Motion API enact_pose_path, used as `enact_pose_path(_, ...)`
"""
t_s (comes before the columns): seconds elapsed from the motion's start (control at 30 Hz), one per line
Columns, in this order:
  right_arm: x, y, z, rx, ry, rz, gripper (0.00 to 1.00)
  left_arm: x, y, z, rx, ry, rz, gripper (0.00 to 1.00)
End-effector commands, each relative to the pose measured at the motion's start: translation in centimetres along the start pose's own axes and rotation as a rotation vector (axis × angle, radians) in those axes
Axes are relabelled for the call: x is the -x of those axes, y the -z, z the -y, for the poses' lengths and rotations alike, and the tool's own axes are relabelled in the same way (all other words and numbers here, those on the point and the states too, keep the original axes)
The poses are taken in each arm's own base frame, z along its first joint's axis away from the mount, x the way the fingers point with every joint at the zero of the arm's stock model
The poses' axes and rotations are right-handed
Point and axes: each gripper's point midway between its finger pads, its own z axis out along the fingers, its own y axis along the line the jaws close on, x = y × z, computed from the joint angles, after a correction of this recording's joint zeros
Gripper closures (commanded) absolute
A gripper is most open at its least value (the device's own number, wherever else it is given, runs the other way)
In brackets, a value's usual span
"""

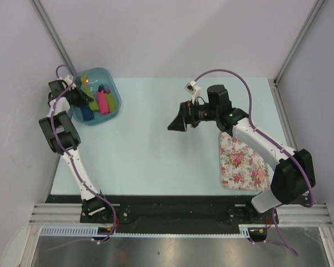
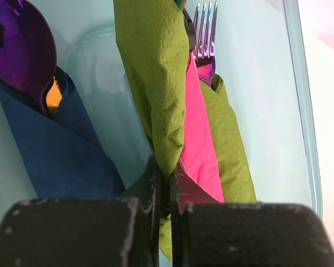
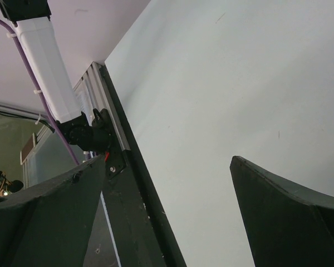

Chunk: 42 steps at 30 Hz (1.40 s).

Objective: Place the utensils on the paper napkin and roll it up

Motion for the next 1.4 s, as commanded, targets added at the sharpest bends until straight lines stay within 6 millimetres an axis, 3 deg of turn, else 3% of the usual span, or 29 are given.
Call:
enact_pose_path(0.0, 0.9, 0.0, -0.1, 0.010, 0.023, 0.030, 0.00, 1.6, 1.0, 0.7, -0.016, -0.002, 0.015, 1.00)
enact_pose_path(0.3, 0.7, 0.1, 0.0, 0.004, 0.021, 0.028, 0.00, 0.1, 2.0, 0.9, -0.001, 0.000, -0.051, 1.00)
enact_pose_path(0.63, 0.6, 0.1, -0.2, 0.007, 0.023, 0.024, 0.00, -0.9, 1.9, 1.1, -0.018, 0.051, -0.090, 0.99)
enact_pose_path(0.83, 0.5, 0.1, -0.2, 0.010, 0.024, 0.022, 0.00, -1.4, 1.4, 0.5, -0.009, 0.064, -0.111, 0.87)
enact_pose_path(1.0, 0.5, 0.1, -0.3, 0.010, 0.024, 0.022, 0.00, -1.4, 1.2, 0.2, 0.003, 0.062, -0.111, 0.85)
enact_pose_path(1.13, 0.5, 0.1, -0.3, 0.010, 0.022, 0.019, 0.01, -1.2, 1.4, 0.1, 0.013, 0.058, -0.110, 0.75)
enact_pose_path(1.37, 0.7, 0.2, -0.4, 0.012, 0.020, 0.027, 0.00, 0.1, 2.3, 0.2, 0.050, 0.021, -0.075, 0.68)
